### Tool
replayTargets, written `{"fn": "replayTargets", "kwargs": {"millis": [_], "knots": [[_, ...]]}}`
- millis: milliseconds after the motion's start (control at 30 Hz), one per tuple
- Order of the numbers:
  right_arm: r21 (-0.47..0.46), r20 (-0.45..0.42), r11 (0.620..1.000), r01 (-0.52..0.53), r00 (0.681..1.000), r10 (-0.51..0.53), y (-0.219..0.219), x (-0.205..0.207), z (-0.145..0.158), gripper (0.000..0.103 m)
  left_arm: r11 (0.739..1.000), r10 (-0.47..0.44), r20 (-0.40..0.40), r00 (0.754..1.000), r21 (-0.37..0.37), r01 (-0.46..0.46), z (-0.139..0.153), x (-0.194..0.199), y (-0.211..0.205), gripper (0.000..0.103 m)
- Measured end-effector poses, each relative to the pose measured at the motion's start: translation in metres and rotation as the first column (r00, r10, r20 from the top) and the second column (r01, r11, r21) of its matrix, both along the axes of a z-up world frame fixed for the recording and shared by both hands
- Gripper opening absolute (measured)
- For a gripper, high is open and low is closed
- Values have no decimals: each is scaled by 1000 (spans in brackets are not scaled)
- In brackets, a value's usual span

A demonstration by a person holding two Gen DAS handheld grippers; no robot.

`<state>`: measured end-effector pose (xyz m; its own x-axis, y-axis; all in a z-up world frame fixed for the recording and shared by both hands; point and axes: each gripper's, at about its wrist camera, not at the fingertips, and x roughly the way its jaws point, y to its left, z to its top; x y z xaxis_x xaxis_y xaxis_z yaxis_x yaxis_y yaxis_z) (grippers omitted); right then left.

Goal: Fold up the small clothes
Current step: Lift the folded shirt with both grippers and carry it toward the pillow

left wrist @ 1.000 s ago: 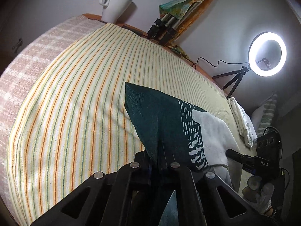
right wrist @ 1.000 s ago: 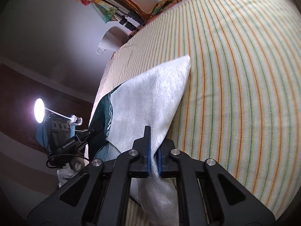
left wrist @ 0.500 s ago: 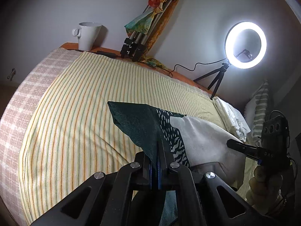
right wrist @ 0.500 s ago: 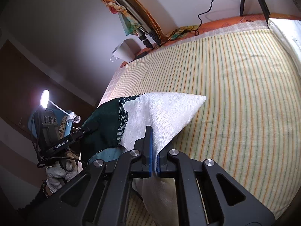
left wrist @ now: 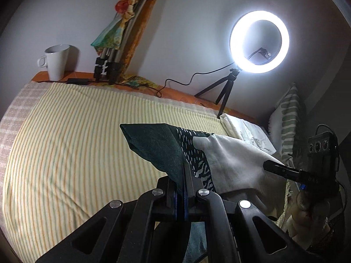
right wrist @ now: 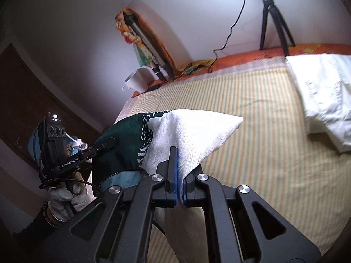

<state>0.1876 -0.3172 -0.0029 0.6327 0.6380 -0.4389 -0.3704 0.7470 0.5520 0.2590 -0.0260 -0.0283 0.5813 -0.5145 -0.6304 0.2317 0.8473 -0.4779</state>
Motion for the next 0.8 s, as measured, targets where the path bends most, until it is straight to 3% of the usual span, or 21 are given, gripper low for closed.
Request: {"fn": "replayTargets", "kwargs": {"millis": [500, 800], "knots": [[-106, 68, 982, 159, 986, -153, -136, 21, 32, 4, 990, -132, 68, 989, -34, 135, 23, 77, -152, 0], [-171, 153, 944, 283, 954, -258, -231, 46, 54, 4, 980, -187, 144, 972, -40, 195, 36, 124, -261, 0]]}}
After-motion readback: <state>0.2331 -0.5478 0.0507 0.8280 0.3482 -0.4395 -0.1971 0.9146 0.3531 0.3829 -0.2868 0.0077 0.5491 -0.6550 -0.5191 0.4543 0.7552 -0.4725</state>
